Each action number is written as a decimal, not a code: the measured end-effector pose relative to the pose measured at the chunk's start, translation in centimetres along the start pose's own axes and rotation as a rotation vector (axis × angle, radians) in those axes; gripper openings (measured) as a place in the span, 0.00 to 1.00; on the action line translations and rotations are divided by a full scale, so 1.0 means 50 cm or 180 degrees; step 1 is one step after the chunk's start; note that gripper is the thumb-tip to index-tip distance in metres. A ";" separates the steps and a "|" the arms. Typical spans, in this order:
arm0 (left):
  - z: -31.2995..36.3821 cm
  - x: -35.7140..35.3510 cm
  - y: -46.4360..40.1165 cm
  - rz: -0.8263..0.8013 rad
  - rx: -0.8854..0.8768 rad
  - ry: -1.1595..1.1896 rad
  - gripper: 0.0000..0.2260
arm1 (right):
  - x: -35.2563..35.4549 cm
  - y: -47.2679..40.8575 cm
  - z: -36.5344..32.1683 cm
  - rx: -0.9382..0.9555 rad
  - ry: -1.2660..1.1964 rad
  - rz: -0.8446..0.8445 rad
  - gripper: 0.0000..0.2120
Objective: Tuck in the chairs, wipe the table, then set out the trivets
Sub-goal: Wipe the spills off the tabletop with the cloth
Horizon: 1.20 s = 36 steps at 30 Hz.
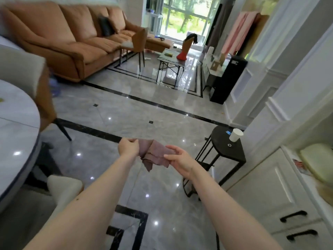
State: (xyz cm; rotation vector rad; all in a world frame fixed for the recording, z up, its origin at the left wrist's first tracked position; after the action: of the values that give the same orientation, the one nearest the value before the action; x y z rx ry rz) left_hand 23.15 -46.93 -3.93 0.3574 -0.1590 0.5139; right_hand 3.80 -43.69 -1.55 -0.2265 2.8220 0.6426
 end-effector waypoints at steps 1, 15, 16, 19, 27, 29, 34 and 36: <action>0.006 0.002 -0.019 0.0002 0.0009 -0.0041 0.07 | -0.007 -0.034 -0.010 0.0020 0.0038 0.0041 0.21; 0.098 0.020 -0.217 -0.1294 -0.1289 -0.1063 0.04 | -0.159 -0.379 -0.096 -0.0240 0.0086 0.0241 0.10; 0.103 0.021 -0.229 -0.1370 -0.1269 -0.1093 0.06 | -0.172 -0.393 -0.107 -0.0264 0.0065 0.0186 0.08; 0.124 0.027 -0.278 -0.1267 -0.1304 -0.1416 0.08 | -0.216 -0.444 -0.136 -0.0364 0.0089 0.0027 0.09; 0.150 0.069 -0.419 -0.0435 -0.1157 -0.1516 0.06 | -0.328 -0.591 -0.188 -0.0593 0.0498 -0.0644 0.03; 0.153 0.085 -0.451 -0.0268 -0.1051 -0.1465 0.09 | -0.360 -0.633 -0.195 -0.0660 0.0607 -0.0798 0.07; 0.154 0.120 -0.496 0.0157 -0.0762 -0.1148 0.02 | -0.446 -0.703 -0.212 -0.0776 0.0936 -0.1304 0.05; 0.143 0.142 -0.503 0.0501 -0.0613 -0.1146 0.05 | -0.483 -0.714 -0.208 -0.0845 0.1106 -0.1523 0.04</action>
State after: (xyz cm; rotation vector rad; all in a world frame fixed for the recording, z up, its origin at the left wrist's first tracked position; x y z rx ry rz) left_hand 41.54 -66.77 -2.99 0.2473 -0.5848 0.5811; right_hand 32.14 -77.80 -0.56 -1.1176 2.8094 0.9265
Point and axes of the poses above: each hand's wrist, its own y-axis away from the middle knuckle, its own x-axis out of the back of the hand, z = x × y, the point moved 4 cm from there along -y, towards the middle knuckle, and after that the axes turned 1 degree about -x, right-handed, at the moved point
